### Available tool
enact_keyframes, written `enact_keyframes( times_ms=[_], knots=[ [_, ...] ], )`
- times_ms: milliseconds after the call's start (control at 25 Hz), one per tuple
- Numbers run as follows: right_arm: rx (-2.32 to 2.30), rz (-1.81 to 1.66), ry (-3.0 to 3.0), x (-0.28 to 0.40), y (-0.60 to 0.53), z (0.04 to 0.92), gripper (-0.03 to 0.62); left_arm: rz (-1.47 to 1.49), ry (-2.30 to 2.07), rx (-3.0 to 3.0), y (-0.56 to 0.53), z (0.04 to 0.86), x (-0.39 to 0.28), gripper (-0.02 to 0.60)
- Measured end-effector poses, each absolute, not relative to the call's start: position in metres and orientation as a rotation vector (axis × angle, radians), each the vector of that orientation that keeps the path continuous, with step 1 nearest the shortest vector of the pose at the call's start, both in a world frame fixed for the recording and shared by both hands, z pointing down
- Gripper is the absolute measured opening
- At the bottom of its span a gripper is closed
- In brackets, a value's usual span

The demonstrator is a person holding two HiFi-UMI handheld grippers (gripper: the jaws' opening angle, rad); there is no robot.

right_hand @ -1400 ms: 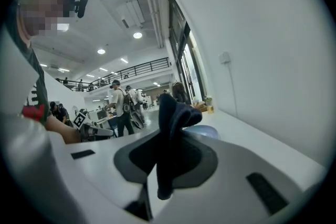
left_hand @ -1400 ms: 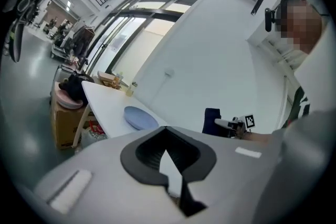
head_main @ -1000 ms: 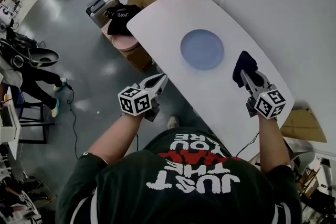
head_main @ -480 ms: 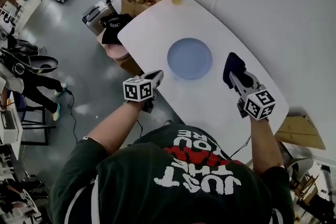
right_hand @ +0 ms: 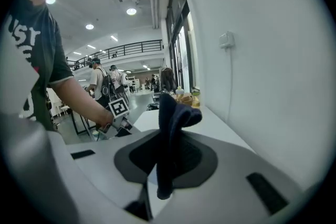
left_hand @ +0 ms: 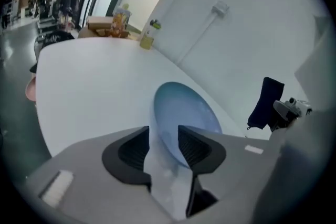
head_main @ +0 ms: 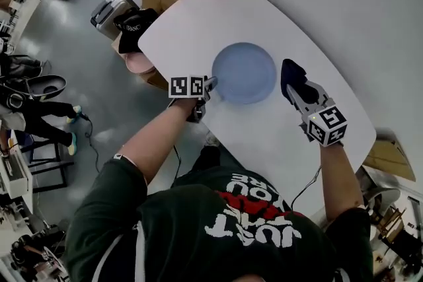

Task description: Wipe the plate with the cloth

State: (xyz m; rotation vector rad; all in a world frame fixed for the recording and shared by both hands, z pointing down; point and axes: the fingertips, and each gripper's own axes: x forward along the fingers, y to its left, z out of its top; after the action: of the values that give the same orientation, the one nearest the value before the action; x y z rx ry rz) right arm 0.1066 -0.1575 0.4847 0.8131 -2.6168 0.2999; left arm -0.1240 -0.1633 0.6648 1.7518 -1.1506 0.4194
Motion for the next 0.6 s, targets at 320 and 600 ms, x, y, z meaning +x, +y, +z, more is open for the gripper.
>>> enact_keyframes(
  times_ms=[320, 600],
  knots=[
    [0.679, 0.286, -2.594, 0.033, -0.198, 0.522, 0.051, 0.653, -1.065, 1.618, -0.200, 0.714, -0.118, 0.131],
    [0.445, 0.121, -2.430, -0.022, -0.217, 0.577, 0.051, 0.632, -1.025, 1.560, -0.207, 0.709, -0.117, 0.028]
  ],
)
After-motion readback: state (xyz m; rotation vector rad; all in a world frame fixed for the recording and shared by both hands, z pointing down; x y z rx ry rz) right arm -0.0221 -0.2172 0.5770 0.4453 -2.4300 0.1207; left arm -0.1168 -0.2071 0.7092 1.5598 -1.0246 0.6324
